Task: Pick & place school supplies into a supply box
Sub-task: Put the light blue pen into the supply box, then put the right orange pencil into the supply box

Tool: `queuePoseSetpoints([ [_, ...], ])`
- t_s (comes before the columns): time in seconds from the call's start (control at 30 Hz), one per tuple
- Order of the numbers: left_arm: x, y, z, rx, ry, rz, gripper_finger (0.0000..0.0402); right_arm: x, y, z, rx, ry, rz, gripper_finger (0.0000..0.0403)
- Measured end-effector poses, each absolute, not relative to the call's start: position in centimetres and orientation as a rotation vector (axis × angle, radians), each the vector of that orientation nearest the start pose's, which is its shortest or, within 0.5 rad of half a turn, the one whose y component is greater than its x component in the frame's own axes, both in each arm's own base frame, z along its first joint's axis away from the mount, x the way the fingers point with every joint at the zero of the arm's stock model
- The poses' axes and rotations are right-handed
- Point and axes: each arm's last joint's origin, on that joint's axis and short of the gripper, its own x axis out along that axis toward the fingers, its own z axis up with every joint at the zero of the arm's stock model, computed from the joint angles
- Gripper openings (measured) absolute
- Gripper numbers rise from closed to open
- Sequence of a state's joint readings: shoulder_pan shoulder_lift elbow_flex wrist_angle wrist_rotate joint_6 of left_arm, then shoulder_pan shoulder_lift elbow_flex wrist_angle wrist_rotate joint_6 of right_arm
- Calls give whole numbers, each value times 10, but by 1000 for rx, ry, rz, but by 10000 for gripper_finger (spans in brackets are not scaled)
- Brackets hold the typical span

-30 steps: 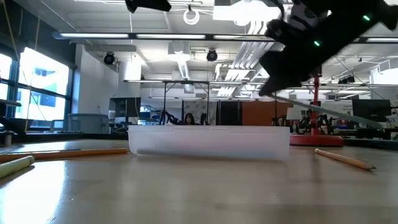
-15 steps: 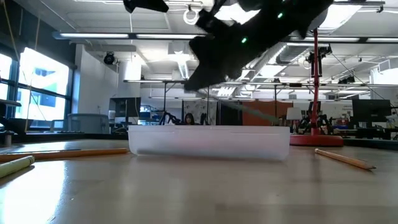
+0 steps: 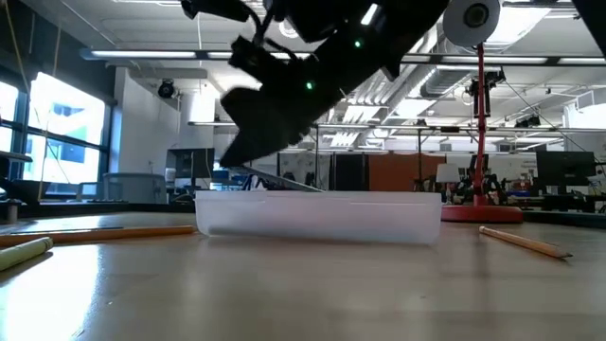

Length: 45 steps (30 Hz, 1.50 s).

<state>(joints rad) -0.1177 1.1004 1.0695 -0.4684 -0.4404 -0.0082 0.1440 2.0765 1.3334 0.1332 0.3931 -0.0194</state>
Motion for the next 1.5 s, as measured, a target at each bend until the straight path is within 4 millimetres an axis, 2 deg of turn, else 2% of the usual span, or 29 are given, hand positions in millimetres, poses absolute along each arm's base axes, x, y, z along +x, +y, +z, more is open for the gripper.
queuePoseSetpoints([
  [0.1,229,-15,345,131,497,318,31,438,53,155,-214,667,-262,0],
  [0.3,229,-15,345,130,495,318,44,429,56,152,-230,784,-190,0],
  [0.43,229,-15,345,130,494,318,40,429,56,151,-195,791,-114,0],
  [0.53,229,-15,345,130,494,318,33,429,56,151,-208,790,-130,5],
  [0.87,229,-15,345,108,491,320,41,428,57,156,-279,774,-188,68],
  [1.03,229,-15,345,108,491,319,40,421,68,176,-296,756,-140,96],
  [1.23,229,-15,345,107,491,317,30,393,88,214,-386,791,-50,105],
  [1.4,228,-15,343,111,508,316,37,355,103,235,-412,955,95,106],
  [1.5,228,-15,343,108,512,316,41,331,112,242,-383,1007,225,106],
])
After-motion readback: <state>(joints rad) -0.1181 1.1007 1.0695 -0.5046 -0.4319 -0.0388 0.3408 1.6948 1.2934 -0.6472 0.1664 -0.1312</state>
